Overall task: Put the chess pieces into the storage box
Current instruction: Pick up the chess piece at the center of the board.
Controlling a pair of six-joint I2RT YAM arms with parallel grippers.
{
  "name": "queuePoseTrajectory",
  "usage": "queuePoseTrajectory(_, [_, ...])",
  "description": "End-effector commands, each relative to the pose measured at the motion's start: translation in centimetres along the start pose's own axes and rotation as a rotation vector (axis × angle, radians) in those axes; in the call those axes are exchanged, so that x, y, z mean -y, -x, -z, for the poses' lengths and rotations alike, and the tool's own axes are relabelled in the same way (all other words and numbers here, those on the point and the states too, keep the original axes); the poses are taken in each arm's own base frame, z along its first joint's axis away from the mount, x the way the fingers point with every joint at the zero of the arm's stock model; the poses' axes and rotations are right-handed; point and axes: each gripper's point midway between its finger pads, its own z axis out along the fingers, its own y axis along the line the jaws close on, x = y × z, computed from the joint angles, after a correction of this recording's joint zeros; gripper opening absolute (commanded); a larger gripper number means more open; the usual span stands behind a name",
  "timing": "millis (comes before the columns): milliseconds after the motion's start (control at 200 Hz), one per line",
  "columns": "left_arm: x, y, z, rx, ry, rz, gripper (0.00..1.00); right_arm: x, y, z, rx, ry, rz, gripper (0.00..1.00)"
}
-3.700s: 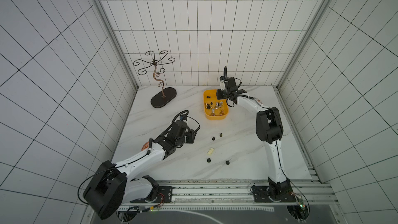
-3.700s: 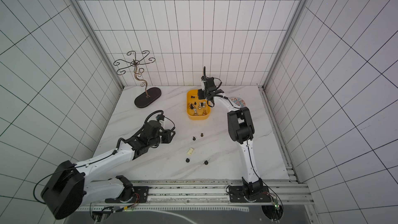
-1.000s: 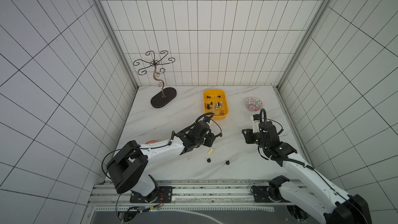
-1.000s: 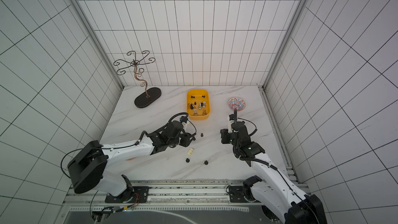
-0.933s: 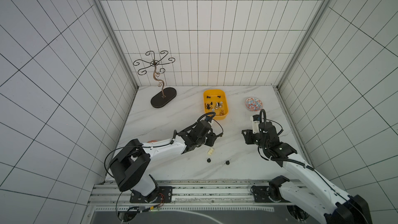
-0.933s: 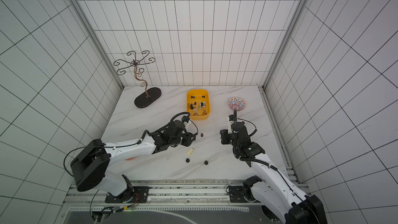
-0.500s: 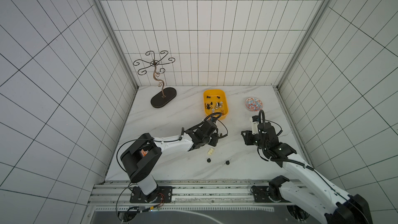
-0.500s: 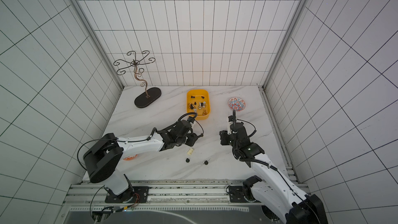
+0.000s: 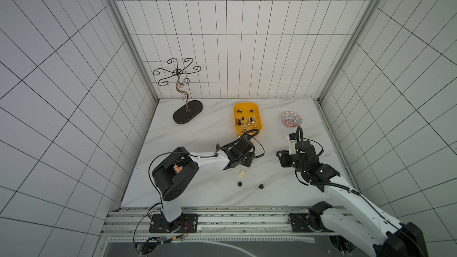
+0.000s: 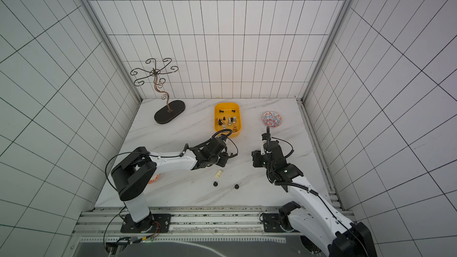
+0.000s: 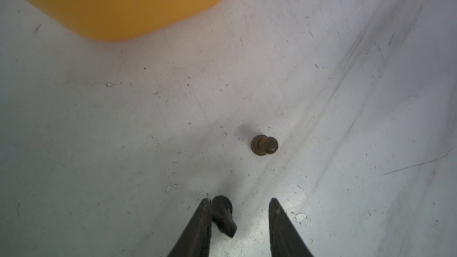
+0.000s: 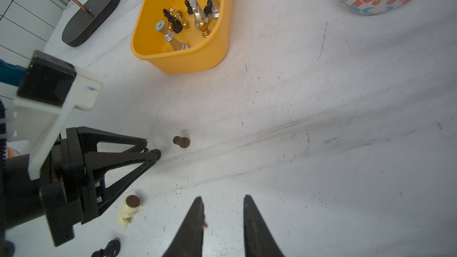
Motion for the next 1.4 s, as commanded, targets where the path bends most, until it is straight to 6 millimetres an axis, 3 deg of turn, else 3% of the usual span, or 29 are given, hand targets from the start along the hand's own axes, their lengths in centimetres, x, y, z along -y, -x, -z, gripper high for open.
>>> queuePoseTrajectory(0, [-0.1, 0.3, -0.8, 0.004, 0.025, -0.007, 0.36, 0.8, -1.5, -0.2, -0.032, -0.030, -0.008, 0.29])
queuePoseTrajectory(305, [-0.7, -0.4, -1.2, -0.008, 0.050, -0.002, 0.29, 1.0, -1.8, -0.1, -0.031, -0.036, -0.010, 0.29])
queuePoseTrajectory(565, [-1.1, -0.7, -1.6, -0.015, 0.068, -0.018, 0.13, 0.9, -1.8, -0.1, -0.033, -0.033, -0.008, 0.29])
queuePoseTrajectory(850, [-0.9, 0.4, -0.2, 0.018, 0.065, -0.026, 0.06, 0.9, -1.6, 0.0, -0.030, -0.033, -0.010, 0.29])
queuePoseTrajectory(959, [-0.3, 2.0, 1.3, 0.052, 0.053, -0.034, 0.04, 0.8, -1.4, 0.0, -0.025, -0.032, -0.009, 0.29])
queuePoseTrajectory(1109, [0.2, 6.1, 4.6, 0.159, 0.028, -0.033, 0.04, 0.7, -1.0, 0.1, -0.021, -0.033, -0.003, 0.29])
queuePoseTrajectory(1264, [-0.9, 10.8, 7.3, 0.258, 0.014, -0.007, 0.05, 0.6, -0.9, 0.2, -0.020, -0.033, 0.003, 0.29])
queuePoseTrajectory(1394, [-2.6, 14.3, 8.4, 0.324, 0.026, -0.006, 0.06, 0.6, -0.8, 0.2, -0.021, -0.031, 0.004, 0.28])
